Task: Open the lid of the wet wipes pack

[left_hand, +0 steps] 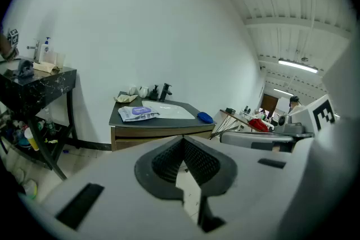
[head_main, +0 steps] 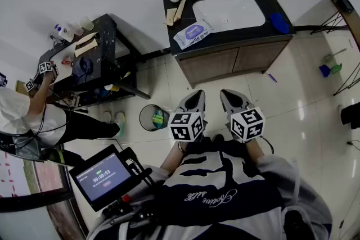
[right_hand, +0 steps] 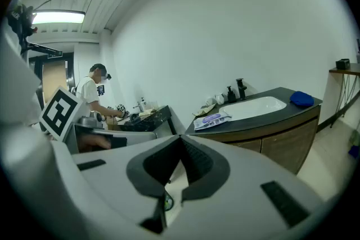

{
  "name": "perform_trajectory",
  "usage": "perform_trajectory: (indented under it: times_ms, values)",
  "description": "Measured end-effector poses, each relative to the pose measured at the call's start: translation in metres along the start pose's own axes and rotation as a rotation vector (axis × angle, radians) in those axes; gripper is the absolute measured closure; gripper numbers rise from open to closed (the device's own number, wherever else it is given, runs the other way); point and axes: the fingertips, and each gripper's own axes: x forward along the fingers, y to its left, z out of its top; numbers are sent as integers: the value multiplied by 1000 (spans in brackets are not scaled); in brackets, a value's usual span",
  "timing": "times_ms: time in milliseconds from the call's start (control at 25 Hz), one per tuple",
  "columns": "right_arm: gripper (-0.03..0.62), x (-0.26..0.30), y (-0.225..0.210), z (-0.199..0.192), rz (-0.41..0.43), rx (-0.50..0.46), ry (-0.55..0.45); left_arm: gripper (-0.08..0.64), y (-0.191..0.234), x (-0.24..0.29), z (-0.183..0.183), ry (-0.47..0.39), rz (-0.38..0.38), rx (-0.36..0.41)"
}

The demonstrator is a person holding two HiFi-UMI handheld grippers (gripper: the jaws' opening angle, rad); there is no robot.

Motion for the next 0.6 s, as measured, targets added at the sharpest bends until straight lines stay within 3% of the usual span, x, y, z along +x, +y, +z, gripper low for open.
perform_trajectory:
  times_ms: [600]
  values:
    - [595,-12,-30,-11,1,47,30,561,-25,18,-13,34,8,-21]
